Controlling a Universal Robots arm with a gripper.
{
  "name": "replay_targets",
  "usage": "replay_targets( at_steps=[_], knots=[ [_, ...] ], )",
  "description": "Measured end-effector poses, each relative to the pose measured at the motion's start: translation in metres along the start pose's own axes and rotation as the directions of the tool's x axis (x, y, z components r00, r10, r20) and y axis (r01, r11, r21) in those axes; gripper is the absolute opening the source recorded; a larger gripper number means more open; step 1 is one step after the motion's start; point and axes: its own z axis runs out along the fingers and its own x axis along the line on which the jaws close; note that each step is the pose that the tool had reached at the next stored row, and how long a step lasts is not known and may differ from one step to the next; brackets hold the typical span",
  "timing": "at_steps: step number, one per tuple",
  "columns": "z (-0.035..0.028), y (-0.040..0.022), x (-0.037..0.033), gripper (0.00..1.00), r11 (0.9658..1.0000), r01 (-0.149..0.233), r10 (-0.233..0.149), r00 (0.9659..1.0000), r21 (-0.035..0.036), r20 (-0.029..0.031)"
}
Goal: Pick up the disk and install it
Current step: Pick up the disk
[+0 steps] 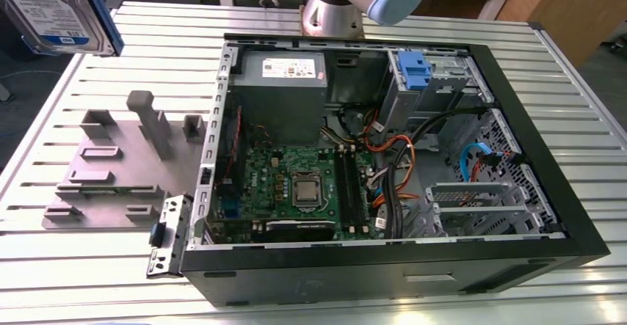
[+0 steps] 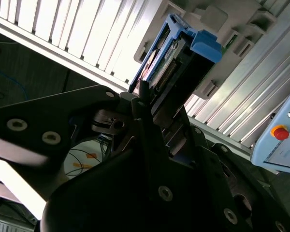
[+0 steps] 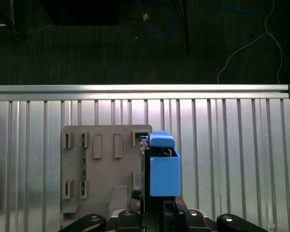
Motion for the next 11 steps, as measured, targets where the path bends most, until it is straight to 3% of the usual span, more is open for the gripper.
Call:
replay_targets(
  at_steps=[11],
  knots=[
    [-0.0053, 0.0003, -0.0005, 0.35, 1.0, 0.0, 0.0, 1.0, 0.0, 0.0]
  ],
)
